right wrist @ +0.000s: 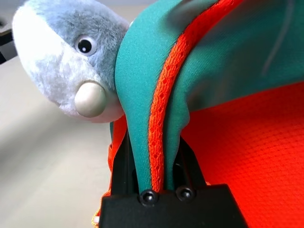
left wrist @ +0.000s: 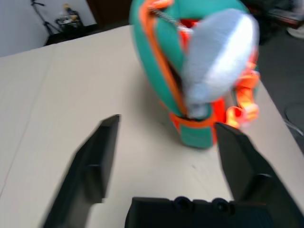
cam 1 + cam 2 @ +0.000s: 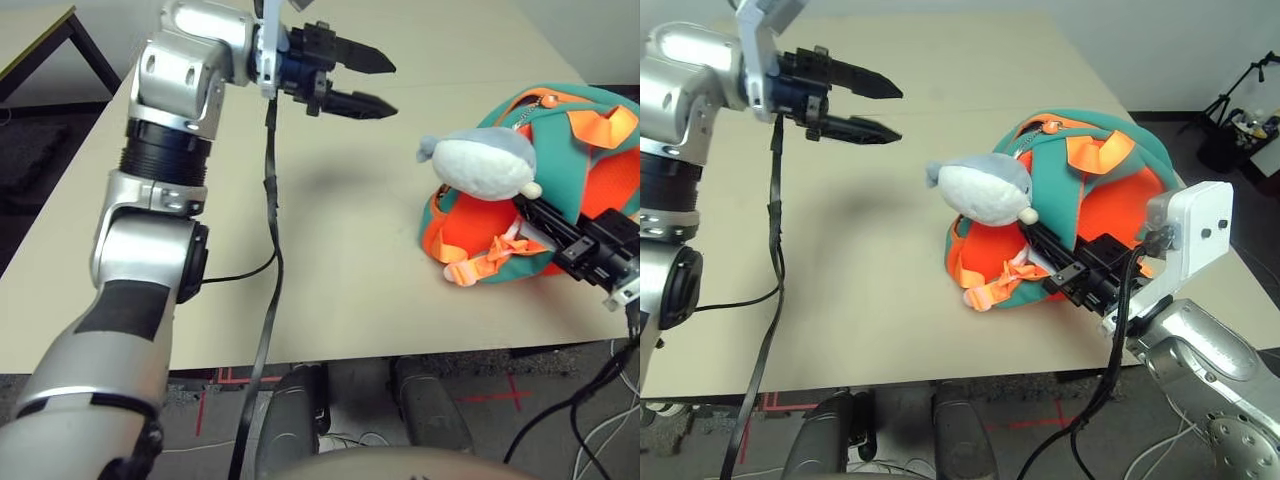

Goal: Put the pencil case into the backpack and zip it.

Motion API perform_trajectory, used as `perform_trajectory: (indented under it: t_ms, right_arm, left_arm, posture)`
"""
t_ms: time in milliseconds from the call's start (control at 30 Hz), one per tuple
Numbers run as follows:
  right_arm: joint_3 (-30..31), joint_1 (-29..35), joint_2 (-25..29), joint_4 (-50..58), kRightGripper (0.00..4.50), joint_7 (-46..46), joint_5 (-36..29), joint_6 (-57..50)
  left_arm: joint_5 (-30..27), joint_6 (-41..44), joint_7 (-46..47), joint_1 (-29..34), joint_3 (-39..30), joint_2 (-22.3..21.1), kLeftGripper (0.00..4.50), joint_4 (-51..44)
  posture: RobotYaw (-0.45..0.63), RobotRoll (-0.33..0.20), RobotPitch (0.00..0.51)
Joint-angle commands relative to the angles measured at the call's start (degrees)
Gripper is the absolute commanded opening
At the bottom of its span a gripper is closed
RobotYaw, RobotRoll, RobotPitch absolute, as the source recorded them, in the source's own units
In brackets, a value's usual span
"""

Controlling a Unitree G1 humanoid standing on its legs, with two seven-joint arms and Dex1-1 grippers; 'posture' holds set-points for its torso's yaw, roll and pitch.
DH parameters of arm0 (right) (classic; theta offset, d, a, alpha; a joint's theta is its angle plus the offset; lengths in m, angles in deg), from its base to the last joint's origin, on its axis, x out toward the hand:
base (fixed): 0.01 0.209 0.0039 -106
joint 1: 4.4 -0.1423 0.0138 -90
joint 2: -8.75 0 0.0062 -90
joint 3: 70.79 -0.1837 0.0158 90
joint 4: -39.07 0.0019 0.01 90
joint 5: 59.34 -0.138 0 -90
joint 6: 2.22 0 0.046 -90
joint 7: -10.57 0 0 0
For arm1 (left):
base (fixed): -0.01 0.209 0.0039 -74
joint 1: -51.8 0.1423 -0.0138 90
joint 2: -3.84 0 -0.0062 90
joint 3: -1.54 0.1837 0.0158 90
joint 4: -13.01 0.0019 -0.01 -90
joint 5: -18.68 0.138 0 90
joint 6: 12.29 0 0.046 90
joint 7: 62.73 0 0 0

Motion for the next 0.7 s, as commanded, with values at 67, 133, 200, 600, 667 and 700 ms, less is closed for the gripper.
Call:
perform_trajectory:
  t_ms: [67,133,200,600,667,700]
  right_arm:
    - [1.8,-1.1,-0.5,-0.5,0.19,1.8,1.0,-0.2]
    - [2.1,-1.4,-0.6,-0.8,0.19,2.0,1.3,-0.3]
    - [2.2,-1.7,-0.8,-0.8,0.19,2.3,1.6,-0.3]
    - [2.1,-1.8,-1.8,0.0,0.19,1.8,2.3,-0.5]
    - [2.1,-1.9,-1.8,0.0,0.19,1.8,2.3,-0.5]
    - [2.0,-1.9,-1.8,0.0,0.19,1.8,2.3,-0.5]
  left_arm:
    - [-0.7,-1.4,1.0,0.0,2.9,3.9,4.5,-2.3]
    - [-0.5,-2.5,2.0,-0.8,3.5,6.2,4.5,-0.8]
    - [0.3,-4.0,2.5,-1.5,4.7,8.3,4.5,1.3]
    - [3.4,-10.6,2.2,-1.4,9.3,14.4,4.5,9.2]
    - [3.5,-10.0,2.0,-1.0,9.8,14.4,4.5,9.3]
    - [3.5,-10.1,2.0,-0.9,9.7,14.5,4.32,9.3]
  posture:
    - [-0.2,0.0,0.115]
    - [-0.2,0.0,0.112]
    - [-0.21,0.0,0.111]
    - [-0.25,0.0,0.108]
    - [-0.25,0.0,0.108]
    - [-0.25,0.0,0.108]
